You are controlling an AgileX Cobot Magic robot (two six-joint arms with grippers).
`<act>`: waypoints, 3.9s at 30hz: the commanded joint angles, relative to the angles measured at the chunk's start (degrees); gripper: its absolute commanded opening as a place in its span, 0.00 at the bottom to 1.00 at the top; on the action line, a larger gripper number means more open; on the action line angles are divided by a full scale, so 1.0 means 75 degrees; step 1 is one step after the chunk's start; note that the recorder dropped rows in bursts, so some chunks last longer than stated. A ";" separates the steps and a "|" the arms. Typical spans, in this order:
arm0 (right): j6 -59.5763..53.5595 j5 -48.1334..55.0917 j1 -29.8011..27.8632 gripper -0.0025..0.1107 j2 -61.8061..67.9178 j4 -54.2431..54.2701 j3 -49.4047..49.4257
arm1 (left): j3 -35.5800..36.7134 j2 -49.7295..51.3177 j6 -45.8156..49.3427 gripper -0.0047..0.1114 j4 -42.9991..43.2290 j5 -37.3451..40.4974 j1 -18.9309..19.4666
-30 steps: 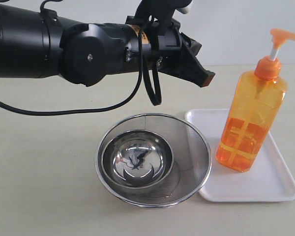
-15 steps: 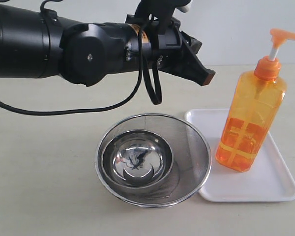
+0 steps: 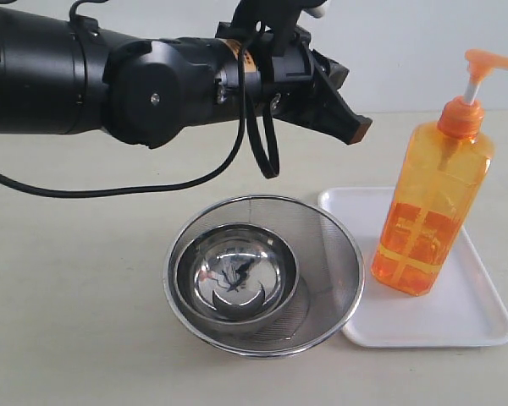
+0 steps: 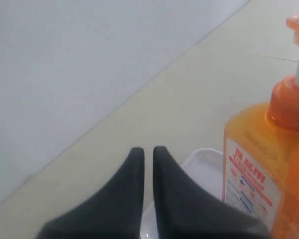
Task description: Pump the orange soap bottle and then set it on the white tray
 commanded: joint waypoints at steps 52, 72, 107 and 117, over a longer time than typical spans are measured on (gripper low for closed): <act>1.0282 -0.9578 -0.5407 0.02 0.5694 -0.0914 0.7891 | 0.0787 0.0968 -0.6377 0.08 0.6373 -0.3107 0.0727; 1.2525 -1.3363 -0.6701 0.02 0.6984 -0.3185 0.8489 | 0.0181 0.1637 -0.9290 0.08 0.9488 -0.4721 0.1533; 1.3091 -1.7129 -0.8463 0.02 0.8976 -0.3958 0.8105 | -0.1024 0.2707 -1.0869 0.08 1.0715 -0.5549 0.1533; 1.3371 -1.7051 -0.8463 0.02 0.8981 -0.4039 0.7683 | -0.1566 0.3112 -1.1379 0.08 1.1076 -0.5764 0.1533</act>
